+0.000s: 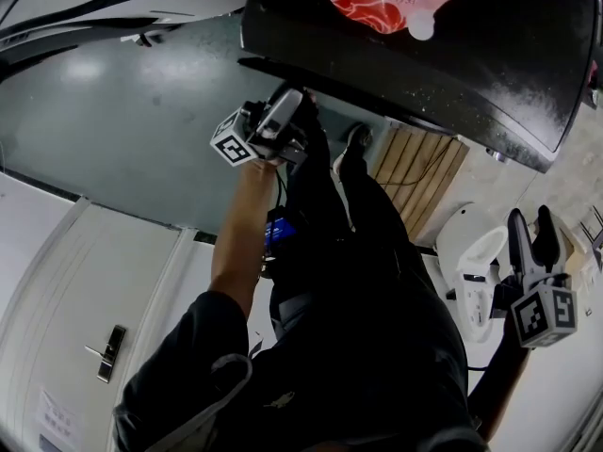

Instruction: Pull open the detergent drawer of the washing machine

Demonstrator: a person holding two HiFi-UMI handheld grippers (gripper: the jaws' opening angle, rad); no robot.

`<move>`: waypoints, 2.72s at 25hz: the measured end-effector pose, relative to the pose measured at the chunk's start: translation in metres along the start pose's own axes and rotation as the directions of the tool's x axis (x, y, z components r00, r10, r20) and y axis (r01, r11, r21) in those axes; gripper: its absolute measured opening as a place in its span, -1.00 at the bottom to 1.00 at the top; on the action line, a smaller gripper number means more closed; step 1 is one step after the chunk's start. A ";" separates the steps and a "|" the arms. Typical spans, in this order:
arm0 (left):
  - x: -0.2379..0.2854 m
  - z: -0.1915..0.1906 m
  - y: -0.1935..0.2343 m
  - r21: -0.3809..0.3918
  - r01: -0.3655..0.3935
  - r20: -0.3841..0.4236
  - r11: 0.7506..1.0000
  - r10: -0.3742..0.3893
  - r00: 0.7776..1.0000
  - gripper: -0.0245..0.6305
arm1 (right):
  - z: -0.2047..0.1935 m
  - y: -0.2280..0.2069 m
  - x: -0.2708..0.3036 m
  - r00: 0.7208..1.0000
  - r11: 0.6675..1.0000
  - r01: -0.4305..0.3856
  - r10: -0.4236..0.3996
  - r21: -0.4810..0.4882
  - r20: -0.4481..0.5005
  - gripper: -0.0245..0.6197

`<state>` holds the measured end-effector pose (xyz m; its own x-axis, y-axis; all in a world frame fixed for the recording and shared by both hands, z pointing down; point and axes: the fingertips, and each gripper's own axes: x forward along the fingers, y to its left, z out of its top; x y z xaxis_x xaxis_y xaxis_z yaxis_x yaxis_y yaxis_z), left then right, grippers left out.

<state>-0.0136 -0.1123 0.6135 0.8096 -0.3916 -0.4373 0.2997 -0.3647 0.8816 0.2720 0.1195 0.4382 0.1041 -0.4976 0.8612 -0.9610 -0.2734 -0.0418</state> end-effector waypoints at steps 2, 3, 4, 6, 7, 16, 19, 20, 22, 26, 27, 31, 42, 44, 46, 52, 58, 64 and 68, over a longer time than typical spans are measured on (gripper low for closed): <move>-0.013 -0.004 -0.007 -0.002 0.004 -0.025 1.000 -0.004 1.000 0.00 | 0.001 -0.001 0.003 1.000 1.000 0.003 -0.003 0.000 -0.005 -0.03; -0.017 -0.007 -0.010 -0.008 0.017 -0.044 1.000 -0.017 0.999 0.00 | 0.001 -0.001 0.004 1.000 1.000 0.004 -0.004 -0.001 -0.004 -0.03; -0.020 -0.010 -0.012 -0.016 0.026 -0.063 1.000 -0.027 0.998 0.02 | 0.001 0.000 0.005 1.000 1.000 0.001 -0.001 -0.003 -0.003 -0.03; -0.031 -0.015 -0.019 -0.029 0.019 -0.083 0.999 -0.021 0.996 0.01 | 0.002 0.007 0.007 1.000 1.000 -0.014 0.014 -0.012 -0.006 -0.03; -0.037 -0.017 -0.022 -0.036 0.012 -0.084 0.999 -0.015 0.996 0.01 | 0.004 0.010 0.008 1.000 1.000 -0.021 0.021 -0.018 -0.007 -0.03; -0.071 -0.029 -0.043 -0.065 0.031 -0.025 0.997 -0.032 0.999 0.01 | -0.003 0.037 0.019 0.997 0.994 -0.078 0.078 -0.080 -0.013 -0.03; -0.072 -0.031 -0.038 -0.059 0.039 -0.031 0.997 -0.041 0.999 0.00 | 0.000 0.045 0.016 0.996 0.991 -0.088 0.087 -0.100 -0.010 -0.03; -0.072 -0.031 -0.036 -0.061 0.042 -0.036 0.997 -0.044 0.998 -0.01 | 0.003 0.047 0.015 0.996 0.990 -0.091 0.091 -0.109 -0.003 -0.03; -0.073 -0.031 -0.034 -0.067 0.044 -0.051 0.997 -0.047 0.998 0.00 | 0.011 0.050 0.011 0.994 0.987 -0.100 0.103 -0.127 0.020 -0.03; -0.074 -0.031 -0.035 -0.052 0.026 -0.104 0.998 -0.032 0.994 0.00 | 0.027 0.053 0.006 0.988 0.980 -0.125 0.137 -0.156 0.072 -0.03; -0.074 -0.031 -0.036 -0.044 0.014 -0.120 0.999 -0.019 0.993 0.00 | 0.031 0.052 0.004 0.986 0.980 -0.128 0.142 -0.156 0.084 -0.03; -0.079 -0.036 -0.047 0.018 -0.077 -0.213 0.997 0.079 0.974 0.14 | 0.047 0.050 -0.005 0.979 0.979 -0.146 0.164 -0.145 0.123 -0.03; -0.075 -0.024 -0.125 0.335 -0.155 -0.468 0.929 0.307 0.829 0.17 | 0.096 0.039 -0.046 0.914 0.969 -0.225 0.247 -0.102 0.322 -0.03; -0.068 -0.023 -0.146 0.417 -0.131 -0.505 0.899 0.349 0.790 0.17 | 0.105 0.034 -0.056 0.895 0.967 -0.235 0.254 -0.096 0.366 -0.03; -0.058 -0.018 -0.167 0.496 -0.101 -0.519 0.862 0.388 0.761 0.17 | 0.113 0.031 -0.065 0.875 0.964 -0.249 0.264 -0.091 0.405 -0.03; -0.009 0.021 -0.222 0.731 -0.058 -0.409 0.680 0.505 0.760 0.16 | 0.132 0.020 -0.099 0.815 0.957 -0.279 0.282 -0.084 0.507 -0.03; 0.025 0.048 -0.273 0.915 -0.024 -0.268 0.402 0.654 0.707 0.17 | 0.143 0.010 -0.135 0.753 0.953 -0.289 0.282 -0.085 0.595 -0.03; 0.061 0.057 -0.366 0.973 0.004 -0.149 0.233 0.611 0.777 0.16 | 0.155 0.012 -0.170 0.692 0.950 -0.285 0.294 -0.125 0.659 -0.03; 0.086 0.051 -0.428 0.990 0.045 -0.113 0.130 0.583 0.804 0.16 | 0.161 0.018 -0.196 0.647 0.947 -0.280 0.306 -0.156 0.698 -0.03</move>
<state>-0.0979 -0.0328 0.1894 0.8831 -0.4322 0.1826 -0.4246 -0.9018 -0.0808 0.2757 0.0791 0.1873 -0.0477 -0.9805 0.1908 -0.9794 0.0084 -0.2019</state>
